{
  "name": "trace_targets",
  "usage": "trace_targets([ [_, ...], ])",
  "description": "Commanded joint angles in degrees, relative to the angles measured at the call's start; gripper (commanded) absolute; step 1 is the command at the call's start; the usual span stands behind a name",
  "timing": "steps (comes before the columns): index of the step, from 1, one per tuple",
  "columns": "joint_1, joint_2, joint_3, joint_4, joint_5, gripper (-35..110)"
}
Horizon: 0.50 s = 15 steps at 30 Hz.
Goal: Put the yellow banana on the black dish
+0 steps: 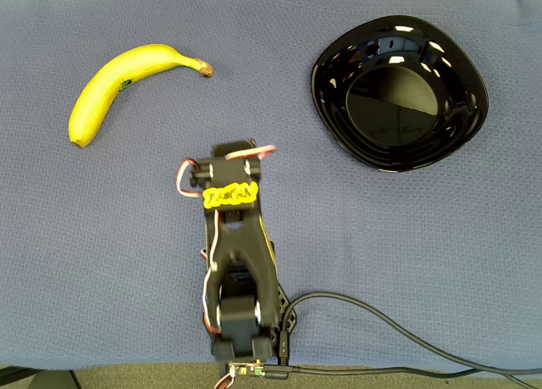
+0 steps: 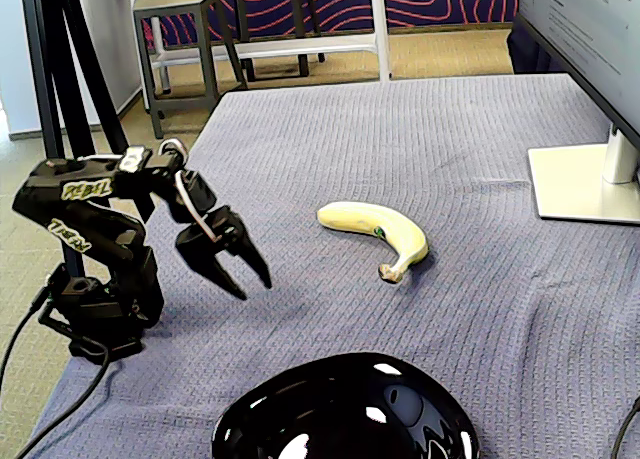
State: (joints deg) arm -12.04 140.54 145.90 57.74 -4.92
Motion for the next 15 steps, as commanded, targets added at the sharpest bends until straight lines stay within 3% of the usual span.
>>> trace_targets([
  [1, -3.34, -7.29, -9.76, -1.05, -2.11, 9],
  [6, -6.24, -16.08, -20.13, -0.53, -1.93, 6],
  [15, -10.81, -28.74, -41.40, 9.49, 2.55, 11],
])
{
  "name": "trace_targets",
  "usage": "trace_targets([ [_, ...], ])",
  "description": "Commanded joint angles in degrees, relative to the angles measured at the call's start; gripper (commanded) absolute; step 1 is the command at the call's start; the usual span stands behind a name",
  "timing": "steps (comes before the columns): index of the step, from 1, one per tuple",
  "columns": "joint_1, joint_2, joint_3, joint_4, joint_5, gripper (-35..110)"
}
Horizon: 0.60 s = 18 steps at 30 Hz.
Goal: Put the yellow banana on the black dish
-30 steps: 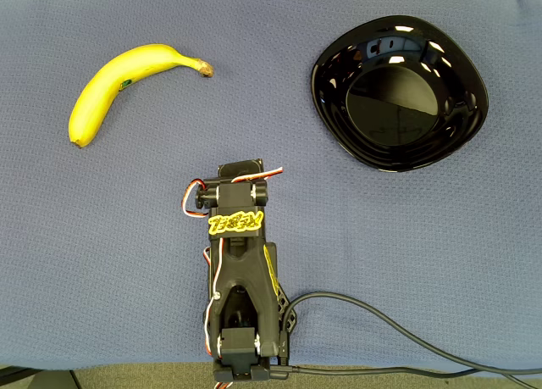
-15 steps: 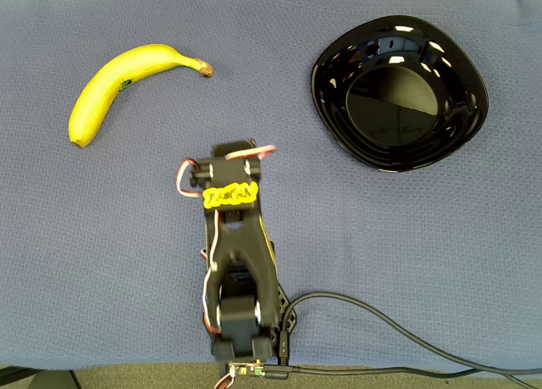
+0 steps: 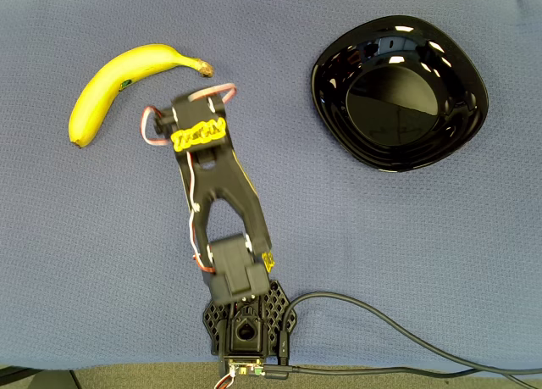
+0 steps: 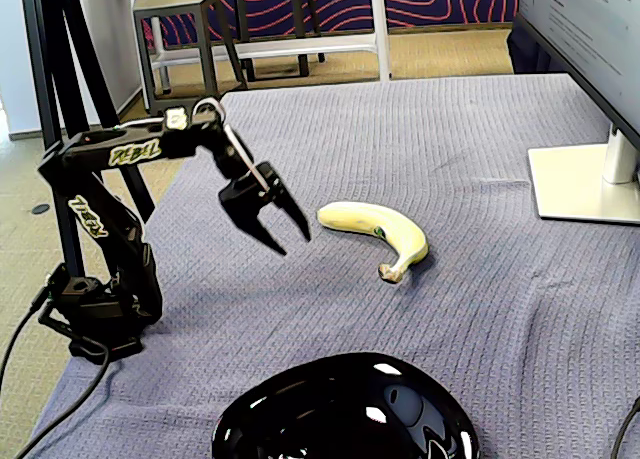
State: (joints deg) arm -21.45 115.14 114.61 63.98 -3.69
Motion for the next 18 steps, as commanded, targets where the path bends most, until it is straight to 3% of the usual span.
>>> trace_targets([
  [1, -1.76, -4.83, -12.22, 4.13, 1.32, 11],
  [14, -7.12, -28.30, -44.03, 19.95, -2.64, 31],
  [18, -8.09, -35.77, -55.63, 20.65, -4.04, 34],
])
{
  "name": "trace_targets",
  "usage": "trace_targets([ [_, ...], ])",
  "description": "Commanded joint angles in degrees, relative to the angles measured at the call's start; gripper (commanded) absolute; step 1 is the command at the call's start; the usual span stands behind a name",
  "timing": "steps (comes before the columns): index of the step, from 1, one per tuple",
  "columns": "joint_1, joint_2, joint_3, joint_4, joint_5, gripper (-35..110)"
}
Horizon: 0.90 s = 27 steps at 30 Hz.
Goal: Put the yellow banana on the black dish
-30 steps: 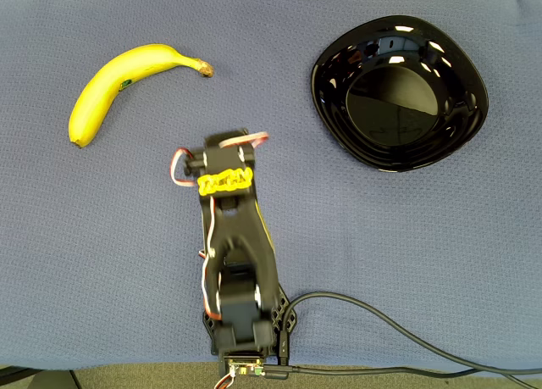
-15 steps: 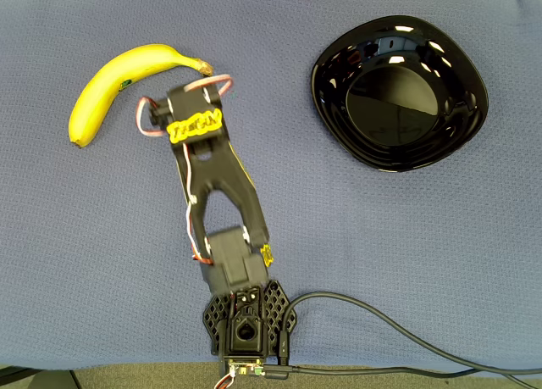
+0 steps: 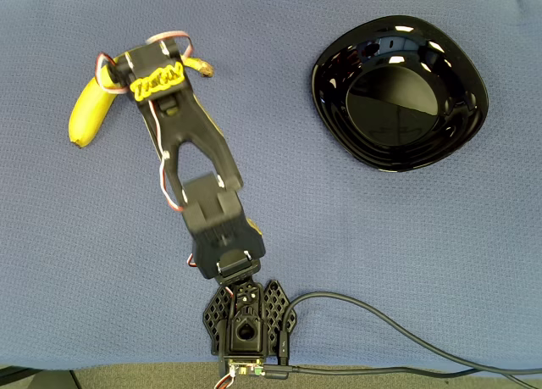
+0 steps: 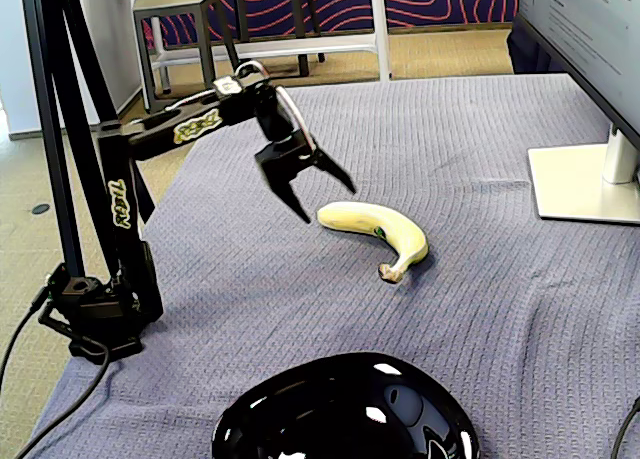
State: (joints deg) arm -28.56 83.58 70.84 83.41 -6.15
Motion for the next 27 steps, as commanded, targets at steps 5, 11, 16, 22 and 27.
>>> trace_targets([
  [5, -2.11, -11.78, -21.36, 0.62, -2.29, 34],
  [11, -2.11, -18.63, -24.70, -3.78, -2.72, 35],
  [16, -1.85, -24.17, -26.98, -6.86, -2.81, 38],
  [22, -2.64, -28.74, -30.50, -8.79, -3.69, 40],
  [27, -3.25, -32.43, -32.43, -12.22, -3.96, 41],
])
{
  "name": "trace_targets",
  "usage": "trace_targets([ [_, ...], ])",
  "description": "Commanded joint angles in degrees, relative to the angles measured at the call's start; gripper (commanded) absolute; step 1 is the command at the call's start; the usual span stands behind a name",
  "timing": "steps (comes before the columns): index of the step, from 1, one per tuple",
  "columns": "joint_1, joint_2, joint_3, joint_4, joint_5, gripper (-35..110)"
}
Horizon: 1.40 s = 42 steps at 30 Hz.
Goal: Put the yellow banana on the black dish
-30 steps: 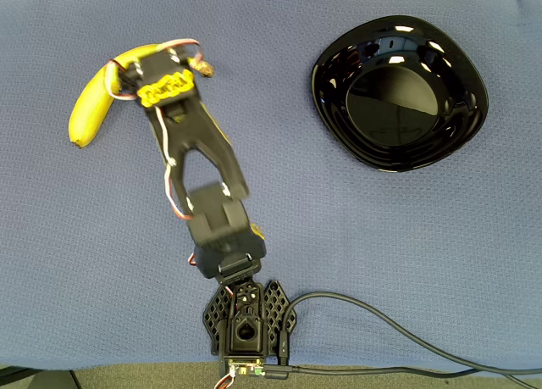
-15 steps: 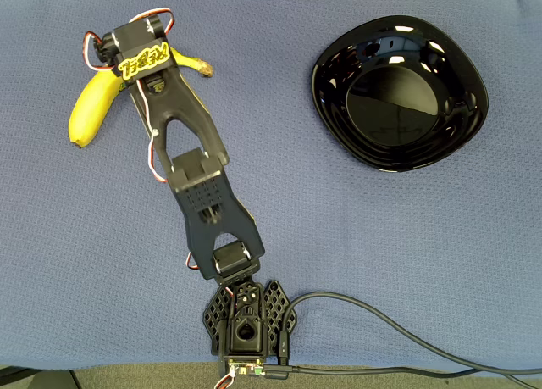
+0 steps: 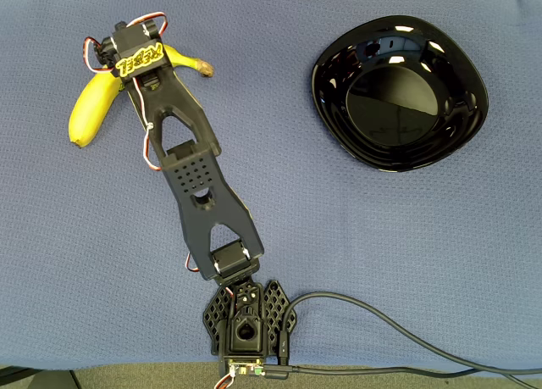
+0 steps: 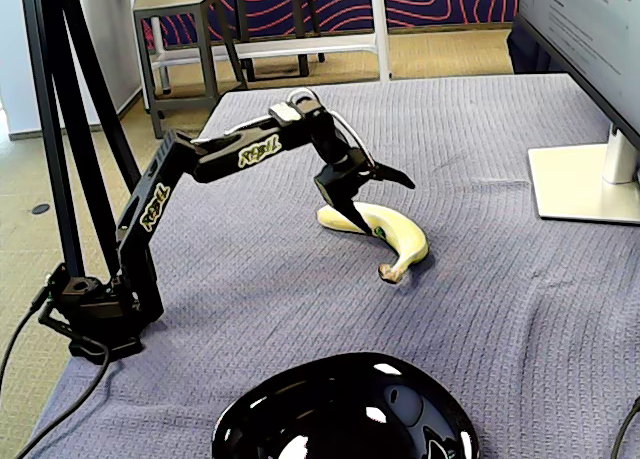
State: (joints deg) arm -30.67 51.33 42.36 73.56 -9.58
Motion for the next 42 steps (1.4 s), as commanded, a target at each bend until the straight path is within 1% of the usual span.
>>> trace_targets([
  [1, -1.41, -0.62, -4.48, -2.72, -0.62, 40],
  [5, -2.99, -2.11, -5.27, -2.37, -0.97, 38],
  [10, -5.80, -3.87, -7.03, 1.23, 0.88, 37],
  [15, -7.03, -6.24, -8.88, 1.23, 1.41, 37],
  [24, -8.09, -11.34, -13.80, 1.23, -0.70, 36],
  [33, -8.00, -12.83, -14.59, -1.93, -1.93, 31],
  [42, -5.89, -13.45, -13.62, -4.13, 0.26, 30],
])
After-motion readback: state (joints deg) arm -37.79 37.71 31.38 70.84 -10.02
